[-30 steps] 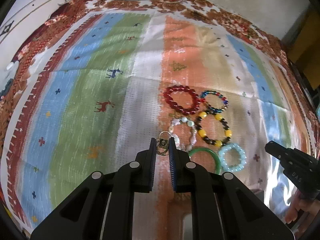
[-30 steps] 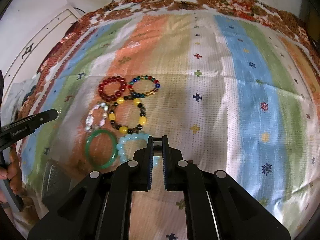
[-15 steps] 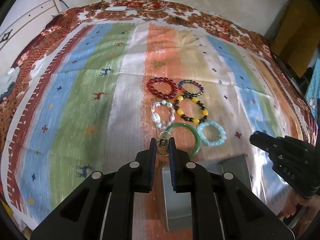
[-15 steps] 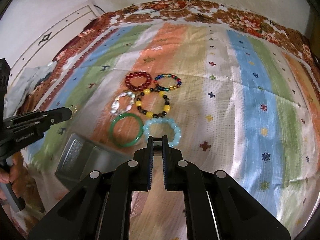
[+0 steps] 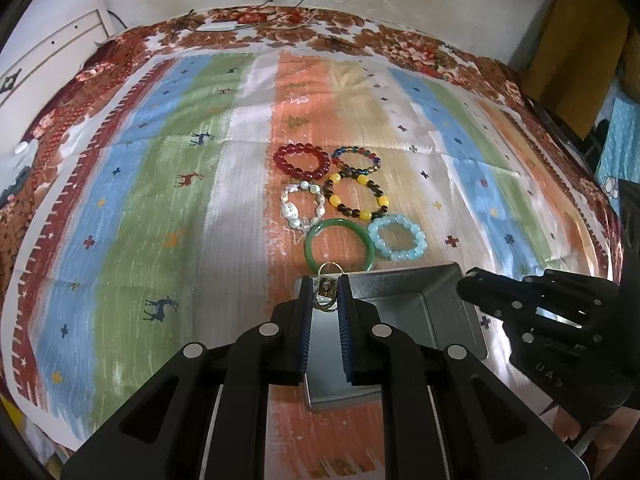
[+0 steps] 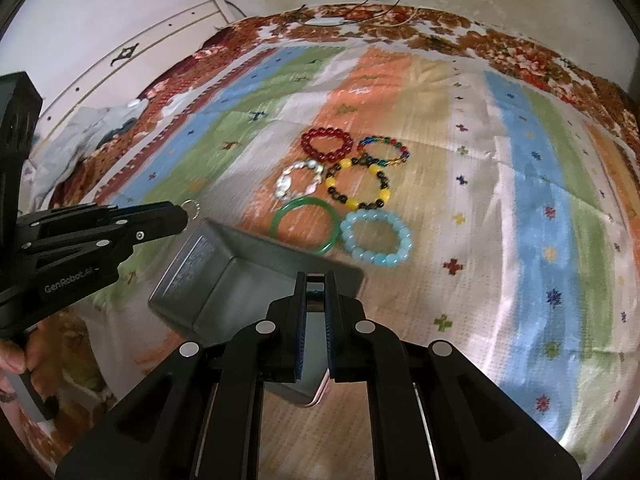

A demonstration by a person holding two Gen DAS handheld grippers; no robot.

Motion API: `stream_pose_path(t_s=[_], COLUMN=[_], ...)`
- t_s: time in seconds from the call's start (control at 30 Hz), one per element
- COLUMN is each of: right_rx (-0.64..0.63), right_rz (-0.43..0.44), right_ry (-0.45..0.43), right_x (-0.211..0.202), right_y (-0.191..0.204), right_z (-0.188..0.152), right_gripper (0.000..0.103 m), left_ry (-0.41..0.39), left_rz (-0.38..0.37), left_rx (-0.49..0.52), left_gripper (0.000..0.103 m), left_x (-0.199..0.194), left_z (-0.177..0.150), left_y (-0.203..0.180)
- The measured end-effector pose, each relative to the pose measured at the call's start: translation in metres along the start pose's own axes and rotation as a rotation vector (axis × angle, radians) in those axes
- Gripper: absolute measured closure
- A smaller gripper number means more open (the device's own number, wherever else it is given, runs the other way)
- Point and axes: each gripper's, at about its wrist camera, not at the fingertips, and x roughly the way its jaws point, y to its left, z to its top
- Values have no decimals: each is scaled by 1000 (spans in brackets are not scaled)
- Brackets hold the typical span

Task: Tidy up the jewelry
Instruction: 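Lift the gold charm with the left tool while the right tool carries the ring, both over the tin, then open the left tool over the tin while the right tool opens, dropping the ring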

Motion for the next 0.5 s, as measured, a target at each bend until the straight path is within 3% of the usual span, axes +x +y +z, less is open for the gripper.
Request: stream_pose_path(t_s=[0.33,0.4,0.43,0.5], right_rx=[-35,-29,-25,-24], right_rz=[45,45,49,50], right_ry=[5,-3,0,2], right_x=[-2,-3,-2,-2], right_y=[14,13,12,10], right_z=[-6,-6,-6,-6], right_gripper=[94,93,90,80], left_ry=[13,23,28,25], left_rz=[-9,-14,-21,-20], left_rx=[15,7,0,-9], left_gripper=[91,82,72,69], left_x=[-1,1,2,2], left_z=[-8,-8,-8,-7], left_y=[-7,-6,-5,-3])
